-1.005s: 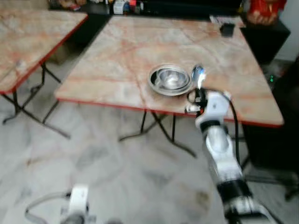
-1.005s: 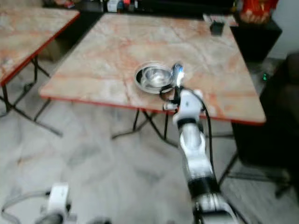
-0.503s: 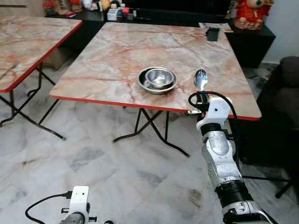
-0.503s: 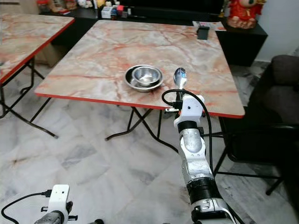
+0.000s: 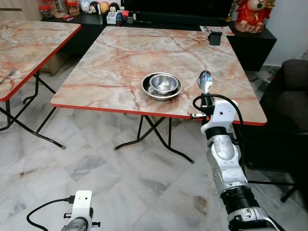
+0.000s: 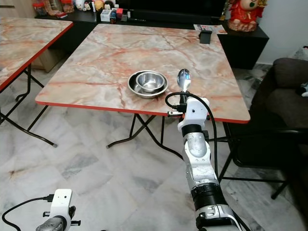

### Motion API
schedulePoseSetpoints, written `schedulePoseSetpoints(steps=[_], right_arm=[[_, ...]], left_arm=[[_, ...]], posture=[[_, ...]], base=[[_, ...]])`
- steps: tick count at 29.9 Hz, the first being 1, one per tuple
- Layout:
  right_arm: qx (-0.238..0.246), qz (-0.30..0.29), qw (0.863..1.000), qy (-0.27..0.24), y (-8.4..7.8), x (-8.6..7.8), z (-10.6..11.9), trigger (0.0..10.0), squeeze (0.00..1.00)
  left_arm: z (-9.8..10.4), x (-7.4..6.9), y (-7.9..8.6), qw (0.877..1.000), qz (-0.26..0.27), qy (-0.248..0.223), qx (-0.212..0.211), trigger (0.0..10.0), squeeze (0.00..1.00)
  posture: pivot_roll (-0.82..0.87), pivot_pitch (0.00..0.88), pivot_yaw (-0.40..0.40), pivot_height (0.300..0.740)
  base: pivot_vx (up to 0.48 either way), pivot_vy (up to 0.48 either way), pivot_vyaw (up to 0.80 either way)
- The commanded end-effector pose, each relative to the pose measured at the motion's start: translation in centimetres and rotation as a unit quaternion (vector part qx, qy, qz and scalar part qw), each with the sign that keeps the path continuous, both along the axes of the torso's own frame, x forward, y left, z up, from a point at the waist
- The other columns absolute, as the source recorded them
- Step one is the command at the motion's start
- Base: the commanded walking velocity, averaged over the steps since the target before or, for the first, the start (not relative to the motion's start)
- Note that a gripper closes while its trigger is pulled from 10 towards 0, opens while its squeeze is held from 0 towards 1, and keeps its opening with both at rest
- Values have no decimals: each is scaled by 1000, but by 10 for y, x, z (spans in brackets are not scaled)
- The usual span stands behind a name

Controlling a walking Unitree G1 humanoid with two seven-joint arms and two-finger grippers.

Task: Setting the table

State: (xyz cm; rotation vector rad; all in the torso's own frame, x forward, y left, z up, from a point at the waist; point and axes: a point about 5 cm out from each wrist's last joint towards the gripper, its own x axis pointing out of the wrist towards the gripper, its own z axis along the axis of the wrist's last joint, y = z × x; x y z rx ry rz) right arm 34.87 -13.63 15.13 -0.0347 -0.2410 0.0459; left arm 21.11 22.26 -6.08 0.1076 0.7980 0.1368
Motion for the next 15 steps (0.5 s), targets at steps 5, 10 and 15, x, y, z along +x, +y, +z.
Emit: schedulePoseSetpoints(steps=[5, 10, 15], right_arm=[[6, 1, 1000, -8, 1, 3, 7, 10000, 0], [5, 1, 1000, -7, 1, 4, 8, 10000, 0], [7, 5, 1000, -13, 2, 5, 9, 10000, 0]], left_arm=[[-1, -2, 2, 1000, 5, 4, 2, 10000, 0], [0, -2, 3, 1000, 8, 4, 3, 10000, 0], [0, 0, 4, 1000, 14, 1, 0, 10000, 0]], posture=[[18, 117, -24, 740], [16, 119, -25, 740], [19, 121, -26, 740]], base=[[303, 0, 0], [306, 0, 0], [316, 0, -163]])
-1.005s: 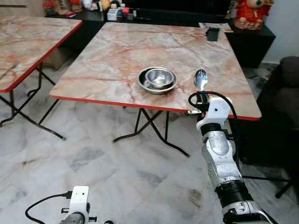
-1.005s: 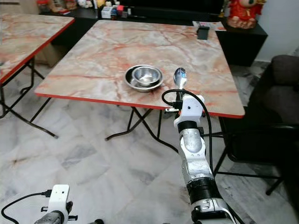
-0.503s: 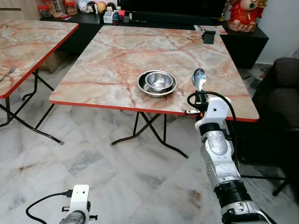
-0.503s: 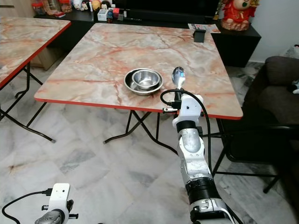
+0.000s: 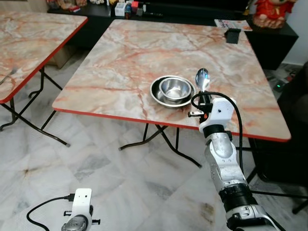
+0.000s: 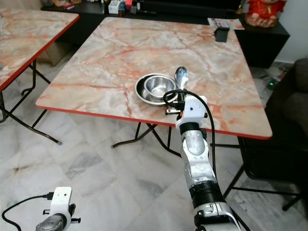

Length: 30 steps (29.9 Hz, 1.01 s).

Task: Setting the table

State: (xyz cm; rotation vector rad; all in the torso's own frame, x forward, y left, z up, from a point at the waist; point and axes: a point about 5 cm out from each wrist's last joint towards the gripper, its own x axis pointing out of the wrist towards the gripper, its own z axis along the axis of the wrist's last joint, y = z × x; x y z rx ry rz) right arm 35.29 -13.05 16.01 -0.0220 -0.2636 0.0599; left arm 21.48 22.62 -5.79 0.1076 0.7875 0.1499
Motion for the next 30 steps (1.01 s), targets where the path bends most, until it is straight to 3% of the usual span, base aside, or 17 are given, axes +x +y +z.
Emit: schedulePoseSetpoints(steps=[1, 30], right_arm=[[1, -2, 1000, -1, -3, 0, 1, 10000, 0], [11, -8, 1000, 5, -2, -4, -4, 10000, 0]], left_arm=[[-2, -4, 0, 1000, 9, 6, -3, 10000, 0], [-3, -5, 2, 1000, 5, 9, -7, 10000, 0]], posture=[[20, 121, -26, 740], [14, 144, -16, 740]], base=[[319, 0, 0], [320, 0, 0]])
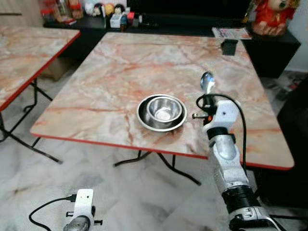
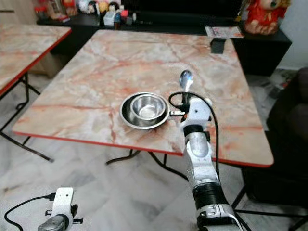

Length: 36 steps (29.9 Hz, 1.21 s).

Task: Setting the table

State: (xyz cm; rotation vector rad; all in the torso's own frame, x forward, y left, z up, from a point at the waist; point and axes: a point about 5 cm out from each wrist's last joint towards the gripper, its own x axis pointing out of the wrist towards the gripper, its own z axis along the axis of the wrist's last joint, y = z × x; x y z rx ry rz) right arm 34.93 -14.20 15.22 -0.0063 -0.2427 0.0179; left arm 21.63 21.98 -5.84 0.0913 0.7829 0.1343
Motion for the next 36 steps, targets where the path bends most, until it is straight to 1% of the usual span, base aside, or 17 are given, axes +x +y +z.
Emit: schedulePoseSetpoints(steps=[1, 6, 8, 10, 12, 17, 27, 29, 32, 36], right_arm=[[-2, 8, 1000, -4, 9, -1, 3, 10000, 0], [-2, -9, 1000, 3, 4, -6, -2, 10000, 0], [-6, -31, 999, 17, -5, -10, -10, 10000, 0], [-7, -37, 999, 20, -7, -11, -12, 10000, 0], [-11, -57, 998, 29, -16, -13, -15, 10000, 0], [-17, -70, 997, 39, -24, -12, -17, 10000, 0], [-28, -78, 995, 58, -25, -4, -19, 10000, 0], [-28, -78, 994, 70, -26, 2, -20, 10000, 0], [-29, -78, 994, 74, -26, 3, -21, 10000, 0], [-35, -74, 991, 109, -25, 12, -27, 10000, 0]], left_arm=[[-3, -7, 8, 1000, 9, 12, 3, 10000, 0], [-3, -8, 7, 1000, 7, 13, 1, 10000, 0], [-3, -8, 7, 1000, 7, 9, -3, 10000, 0], [-3, -8, 7, 1000, 8, 8, -4, 10000, 0], [-3, -8, 8, 1000, 5, 8, -5, 10000, 0], [-3, -9, 8, 1000, 3, 10, -5, 10000, 0], [-3, -9, 10, 1000, 0, 11, -4, 10000, 0], [-3, -10, 11, 1000, 0, 13, -4, 10000, 0], [-3, -10, 11, 1000, 0, 13, -5, 10000, 0], [-3, -9, 11, 1000, 1, 13, -5, 10000, 0]], posture=[[13, 144, -16, 740], [10, 149, -14, 740], [6, 152, -12, 740], [5, 153, -11, 740], [0, 155, -6, 740], [1, 155, 0, 740], [12, 157, 6, 740], [16, 153, 7, 740], [16, 153, 7, 740], [25, 152, 3, 740]], base=[[315, 0, 0], [292, 0, 0], [0, 0, 0], [0, 0, 0], [0, 0, 0], [0, 0, 0], [0, 0, 0], [0, 0, 0], [0, 0, 0], [0, 0, 0]])
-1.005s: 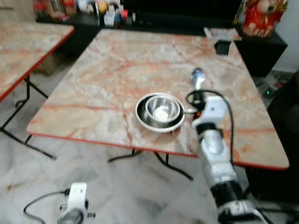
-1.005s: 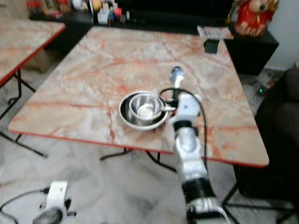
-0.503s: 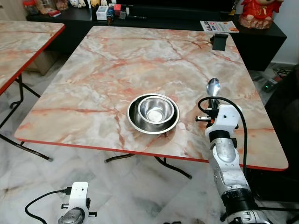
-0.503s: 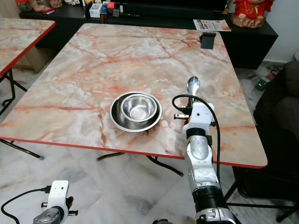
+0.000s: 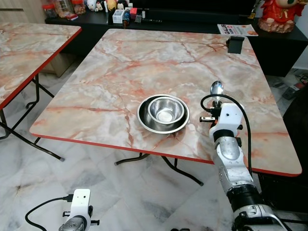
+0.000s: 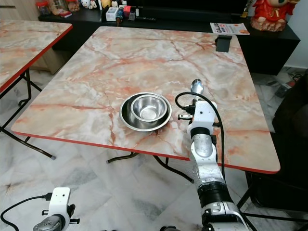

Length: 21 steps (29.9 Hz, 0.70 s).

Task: Setting the table

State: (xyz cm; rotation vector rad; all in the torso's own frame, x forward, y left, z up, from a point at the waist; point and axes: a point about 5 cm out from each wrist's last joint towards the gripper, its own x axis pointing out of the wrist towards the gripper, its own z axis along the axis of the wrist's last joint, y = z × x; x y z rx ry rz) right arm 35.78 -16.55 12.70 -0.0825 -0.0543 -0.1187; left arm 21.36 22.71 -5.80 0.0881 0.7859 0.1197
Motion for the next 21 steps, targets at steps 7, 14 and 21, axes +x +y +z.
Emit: schedulePoseSetpoints(steps=[7, 14, 21], right_arm=[[1, -25, 996, 87, -2, 8, -19, 10000, 0], [2, -39, 992, 121, -2, 5, -30, 10000, 0], [4, -43, 991, 127, -4, 6, -32, 10000, 0]], left_arm=[[-4, -8, 4, 1000, 9, 14, -2, 10000, 0], [-5, -9, 3, 1000, 7, 19, -2, 10000, 0], [-5, -10, 3, 1000, 6, 20, -2, 10000, 0]], posture=[[33, 148, 0, 740], [33, 149, 1, 740], [34, 149, 2, 740]], base=[[0, 0, 0], [0, 0, 0], [0, 0, 0]])
